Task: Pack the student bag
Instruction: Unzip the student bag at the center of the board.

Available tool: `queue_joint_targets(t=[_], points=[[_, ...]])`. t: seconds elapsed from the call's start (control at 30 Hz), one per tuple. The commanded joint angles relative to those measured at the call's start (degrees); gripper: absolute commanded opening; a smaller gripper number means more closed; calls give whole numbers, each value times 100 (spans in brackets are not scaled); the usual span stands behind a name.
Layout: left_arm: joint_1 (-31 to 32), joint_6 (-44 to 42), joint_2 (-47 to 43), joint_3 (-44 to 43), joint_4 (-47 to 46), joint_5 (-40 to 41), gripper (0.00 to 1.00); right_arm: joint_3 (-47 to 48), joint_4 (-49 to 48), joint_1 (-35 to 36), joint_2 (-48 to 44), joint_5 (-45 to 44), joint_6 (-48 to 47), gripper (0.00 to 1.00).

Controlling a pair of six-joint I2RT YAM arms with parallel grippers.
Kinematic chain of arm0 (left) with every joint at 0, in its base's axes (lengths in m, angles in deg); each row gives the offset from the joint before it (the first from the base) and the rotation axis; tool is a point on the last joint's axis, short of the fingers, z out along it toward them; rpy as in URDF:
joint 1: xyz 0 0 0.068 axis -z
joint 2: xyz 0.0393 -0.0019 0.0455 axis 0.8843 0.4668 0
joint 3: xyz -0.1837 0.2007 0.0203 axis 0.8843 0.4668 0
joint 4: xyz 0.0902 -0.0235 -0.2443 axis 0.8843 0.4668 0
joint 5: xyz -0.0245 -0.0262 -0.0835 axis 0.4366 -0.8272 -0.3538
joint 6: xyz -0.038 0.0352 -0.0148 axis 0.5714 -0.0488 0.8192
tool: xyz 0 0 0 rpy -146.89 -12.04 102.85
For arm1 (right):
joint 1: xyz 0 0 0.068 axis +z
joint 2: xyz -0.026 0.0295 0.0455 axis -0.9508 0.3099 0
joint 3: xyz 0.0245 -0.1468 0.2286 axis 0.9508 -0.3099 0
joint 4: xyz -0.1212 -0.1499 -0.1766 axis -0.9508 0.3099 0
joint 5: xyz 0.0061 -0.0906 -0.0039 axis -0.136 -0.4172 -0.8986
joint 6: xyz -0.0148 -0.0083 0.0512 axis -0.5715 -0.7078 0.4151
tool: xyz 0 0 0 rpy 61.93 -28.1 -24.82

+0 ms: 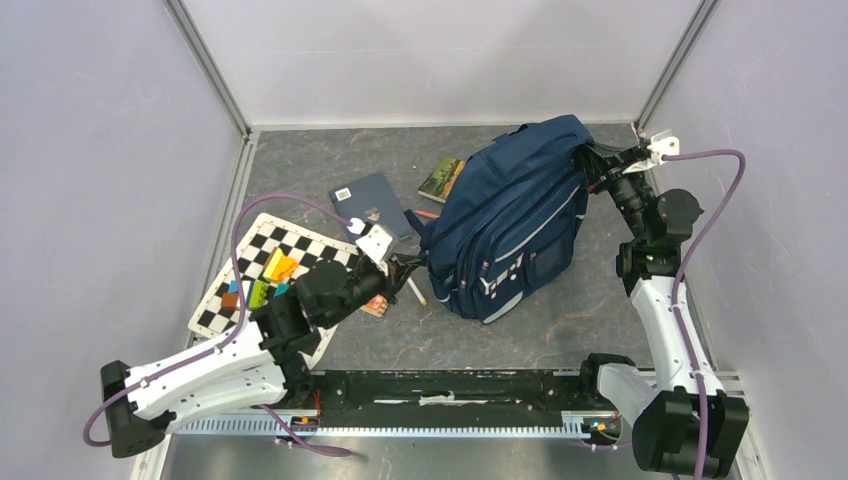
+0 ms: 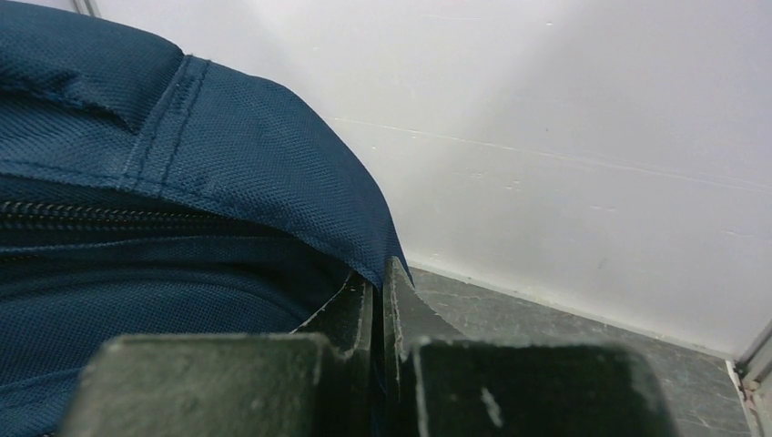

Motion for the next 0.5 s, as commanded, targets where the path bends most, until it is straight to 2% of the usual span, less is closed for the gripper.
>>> queue_joint_targets(t=[0.0, 0.33, 0.4, 0.47], points=[[19, -474, -250, -498, -172, 45, 2, -31, 385, -11, 9, -269, -317, 0], [18, -1247, 286, -1424, 378, -404, 2, -27, 575, 14, 57, -467, -509, 0], [18, -1023, 404, -1703, 486, -176, 2, -13, 694, 41, 40, -684, -592, 0], [19, -269, 580, -2083, 780, 223, 2, -52, 760, 51, 1, -966, -650, 0]])
